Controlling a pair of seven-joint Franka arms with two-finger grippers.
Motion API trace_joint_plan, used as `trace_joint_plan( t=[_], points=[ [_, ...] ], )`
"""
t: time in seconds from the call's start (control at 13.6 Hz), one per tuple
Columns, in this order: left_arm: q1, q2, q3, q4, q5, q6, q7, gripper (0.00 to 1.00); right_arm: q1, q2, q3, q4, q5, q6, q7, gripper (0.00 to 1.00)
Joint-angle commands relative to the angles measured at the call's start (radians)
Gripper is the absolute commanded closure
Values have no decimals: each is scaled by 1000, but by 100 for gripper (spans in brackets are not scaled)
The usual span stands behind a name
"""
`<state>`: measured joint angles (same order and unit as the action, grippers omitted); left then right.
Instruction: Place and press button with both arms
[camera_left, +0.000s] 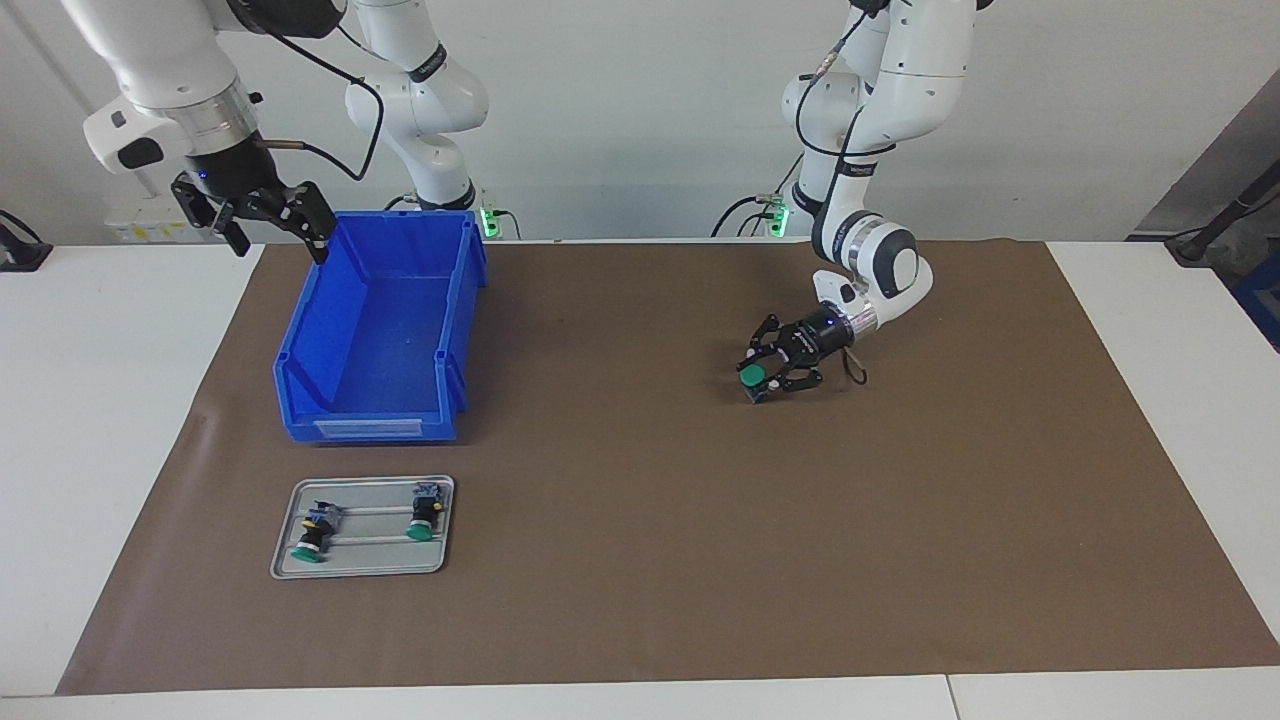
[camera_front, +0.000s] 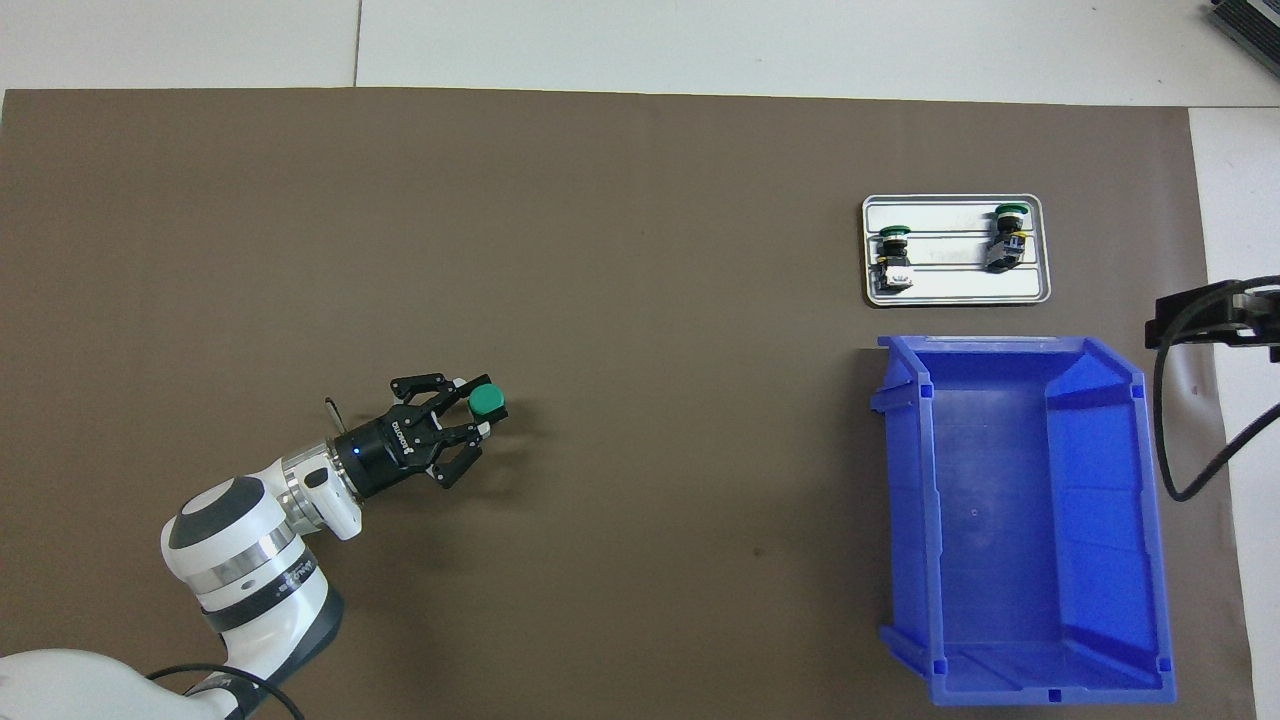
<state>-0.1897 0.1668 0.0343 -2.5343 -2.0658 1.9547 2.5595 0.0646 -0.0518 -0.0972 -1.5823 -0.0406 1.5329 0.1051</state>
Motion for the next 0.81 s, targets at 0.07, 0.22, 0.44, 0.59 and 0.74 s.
trace_joint_plan(
  t=[0.07,0.22,0.44,0.59,0.74],
  points=[
    [13,-32,-5,-26,-14,4,8,100,-2,-20,1,-25,18,13,-5,0],
    [13,-33,-8,-23,-14,-7,7,100,-2,-20,1,-25,18,13,-5,0],
    [1,-32,-14,-15,-22,-11,5,100,-2,-20,1,-24,18,13,-5,0],
    [-16,-32,-17,-14,-43,-17,5,100,-2,-20,1,-25,18,13,-5,0],
    [-52,-32,-16,-12,-109,-19,8,100,-2,-20,1,-24,18,13,-5,0]
  ],
)
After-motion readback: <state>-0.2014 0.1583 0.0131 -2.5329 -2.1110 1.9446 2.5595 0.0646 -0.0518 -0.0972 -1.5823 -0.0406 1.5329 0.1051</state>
